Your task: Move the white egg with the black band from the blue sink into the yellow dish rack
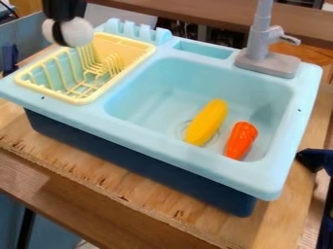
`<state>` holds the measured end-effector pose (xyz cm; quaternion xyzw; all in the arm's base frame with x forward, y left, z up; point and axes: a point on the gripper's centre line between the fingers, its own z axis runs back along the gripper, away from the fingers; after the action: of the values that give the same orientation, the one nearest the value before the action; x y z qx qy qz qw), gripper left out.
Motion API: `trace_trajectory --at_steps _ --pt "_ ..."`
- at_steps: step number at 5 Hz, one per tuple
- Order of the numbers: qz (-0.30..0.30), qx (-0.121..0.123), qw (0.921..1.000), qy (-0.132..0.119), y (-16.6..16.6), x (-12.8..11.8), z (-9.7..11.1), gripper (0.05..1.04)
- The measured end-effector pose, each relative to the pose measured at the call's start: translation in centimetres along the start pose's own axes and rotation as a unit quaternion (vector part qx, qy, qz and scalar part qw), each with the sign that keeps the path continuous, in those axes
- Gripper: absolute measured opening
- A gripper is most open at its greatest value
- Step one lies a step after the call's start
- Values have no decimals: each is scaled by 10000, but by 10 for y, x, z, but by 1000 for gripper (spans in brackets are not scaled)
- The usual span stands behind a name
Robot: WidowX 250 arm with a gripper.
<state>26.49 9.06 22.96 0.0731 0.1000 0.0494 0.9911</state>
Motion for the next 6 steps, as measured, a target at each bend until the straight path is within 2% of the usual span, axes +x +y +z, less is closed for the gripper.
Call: trace_trajectory --at_steps 1,2,3,4,5,6 --pt "264 -296 9992 -26 16 0 -16 49" --pt "246 -529 9983 15 18 12 -30 49" --pt "391 -656 9971 -51 33 17 -38 49" --pt "293 -1000 9945 -24 31 34 -52 49" --pt "383 -1041 9937 -162 40 36 -50 49" --pt "359 -1245 9915 -101 39 50 -70 49"
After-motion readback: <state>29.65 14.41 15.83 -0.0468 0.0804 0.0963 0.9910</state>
